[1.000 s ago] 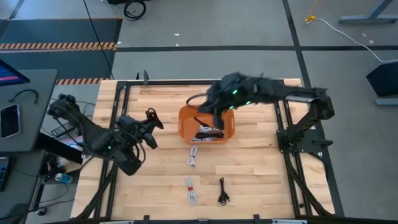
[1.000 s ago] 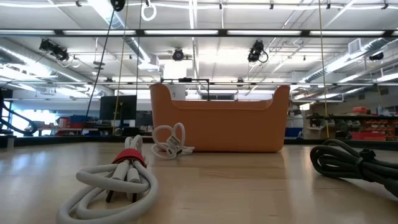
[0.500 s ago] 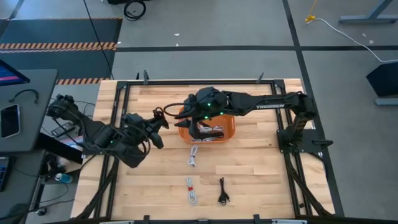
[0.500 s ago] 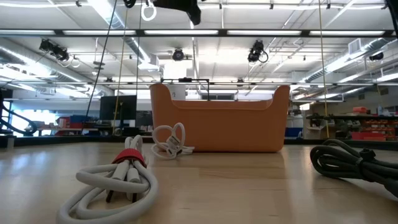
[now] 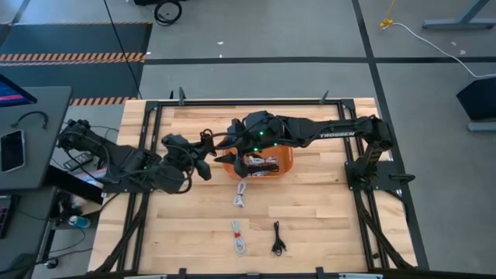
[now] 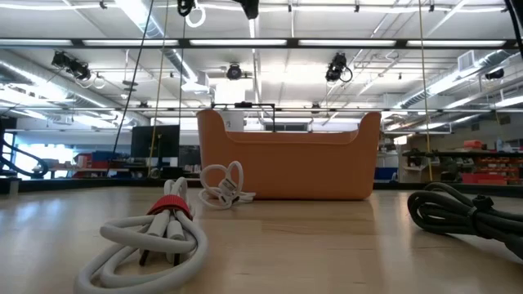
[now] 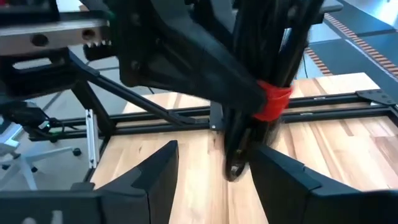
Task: Pick and place USB-C Cables
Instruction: Put the black USB cable into the orange bin
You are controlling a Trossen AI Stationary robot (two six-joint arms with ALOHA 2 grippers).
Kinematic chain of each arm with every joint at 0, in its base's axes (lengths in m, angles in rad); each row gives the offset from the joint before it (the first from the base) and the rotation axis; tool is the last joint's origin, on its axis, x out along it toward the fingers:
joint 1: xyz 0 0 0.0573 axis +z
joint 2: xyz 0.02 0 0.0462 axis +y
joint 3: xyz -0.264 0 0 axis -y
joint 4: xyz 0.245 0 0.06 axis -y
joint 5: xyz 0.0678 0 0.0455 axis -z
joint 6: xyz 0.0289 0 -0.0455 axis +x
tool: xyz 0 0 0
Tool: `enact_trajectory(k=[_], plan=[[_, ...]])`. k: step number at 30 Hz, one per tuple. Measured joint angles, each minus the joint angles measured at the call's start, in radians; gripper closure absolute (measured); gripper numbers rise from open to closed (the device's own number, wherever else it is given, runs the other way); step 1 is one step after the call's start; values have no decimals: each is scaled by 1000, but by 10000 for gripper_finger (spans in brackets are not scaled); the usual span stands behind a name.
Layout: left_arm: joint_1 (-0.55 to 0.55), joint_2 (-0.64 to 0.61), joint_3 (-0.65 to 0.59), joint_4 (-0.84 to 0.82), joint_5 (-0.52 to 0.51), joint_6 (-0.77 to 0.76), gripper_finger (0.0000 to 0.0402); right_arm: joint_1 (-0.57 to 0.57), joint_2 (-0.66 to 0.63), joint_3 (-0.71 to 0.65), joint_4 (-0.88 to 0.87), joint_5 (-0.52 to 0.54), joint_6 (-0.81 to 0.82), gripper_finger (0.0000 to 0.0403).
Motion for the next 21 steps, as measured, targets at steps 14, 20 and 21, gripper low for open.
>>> enact_trajectory(k=[14, 20, 21], plan=[[5, -1, 0, 120, 3, 81, 355, -11, 3, -1, 29, 14, -76, 201], [6, -1, 0, 135, 5, 80, 355, -16, 3, -1, 30, 75, -80, 250], [6, -1, 0, 135, 8, 79, 355, -16, 3, -1, 28, 78, -81, 273]])
